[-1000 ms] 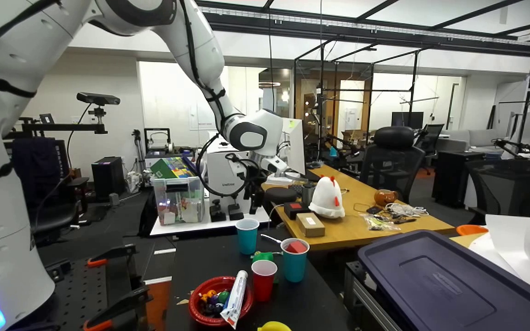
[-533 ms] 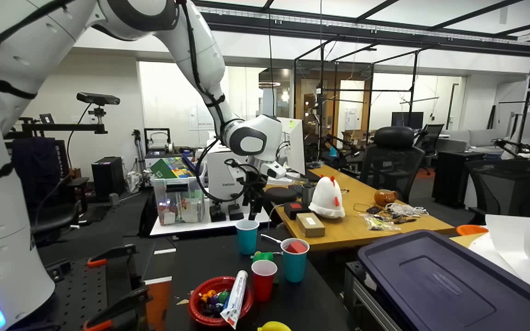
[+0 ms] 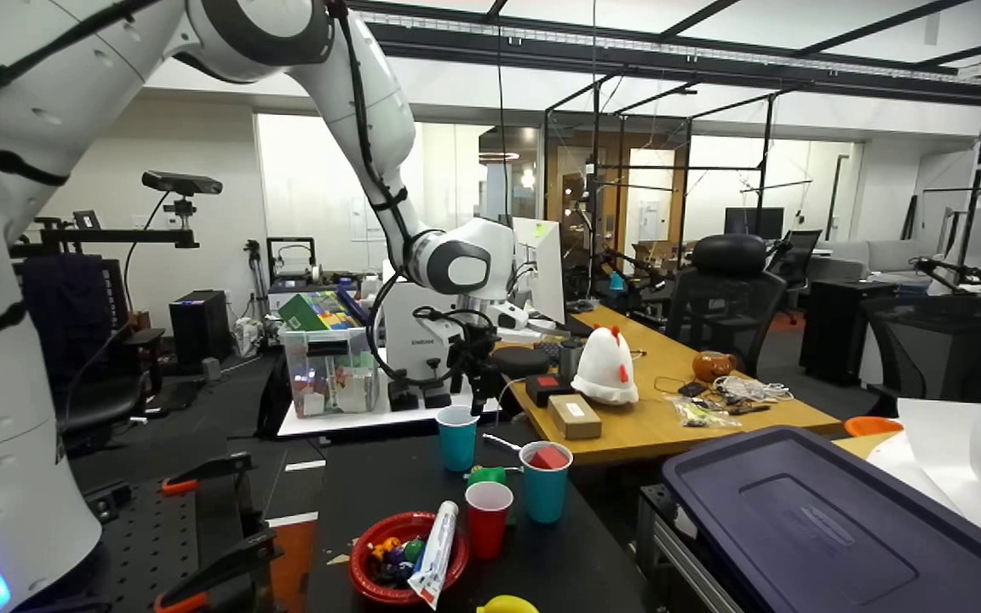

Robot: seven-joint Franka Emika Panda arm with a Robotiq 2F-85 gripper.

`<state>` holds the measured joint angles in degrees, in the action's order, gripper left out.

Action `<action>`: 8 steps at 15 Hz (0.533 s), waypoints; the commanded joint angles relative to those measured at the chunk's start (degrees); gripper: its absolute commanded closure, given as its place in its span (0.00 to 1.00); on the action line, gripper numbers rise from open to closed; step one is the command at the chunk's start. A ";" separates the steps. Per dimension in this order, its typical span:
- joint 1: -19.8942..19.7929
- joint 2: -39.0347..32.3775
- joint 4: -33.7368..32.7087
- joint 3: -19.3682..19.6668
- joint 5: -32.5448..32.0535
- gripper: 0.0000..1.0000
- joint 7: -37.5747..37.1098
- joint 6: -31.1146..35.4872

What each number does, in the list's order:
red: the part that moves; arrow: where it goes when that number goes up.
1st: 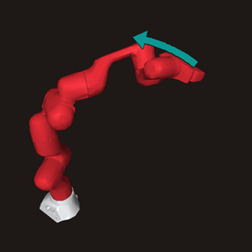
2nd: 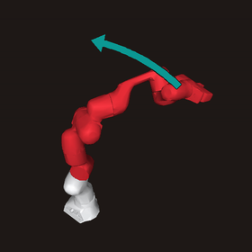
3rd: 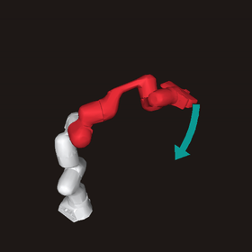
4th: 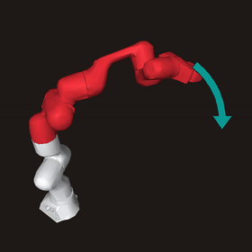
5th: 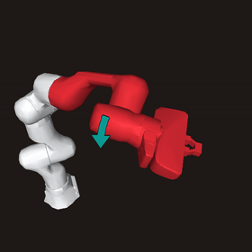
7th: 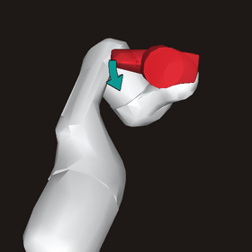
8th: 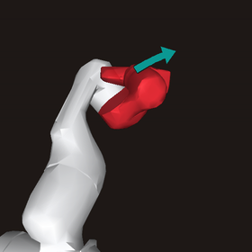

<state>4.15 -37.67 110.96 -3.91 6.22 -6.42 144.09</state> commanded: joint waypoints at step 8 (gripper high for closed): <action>-0.98 0.56 3.60 -2.19 -6.11 0.00 12.76 9.86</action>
<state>5.49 -37.97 112.05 -4.71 -0.01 3.01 151.49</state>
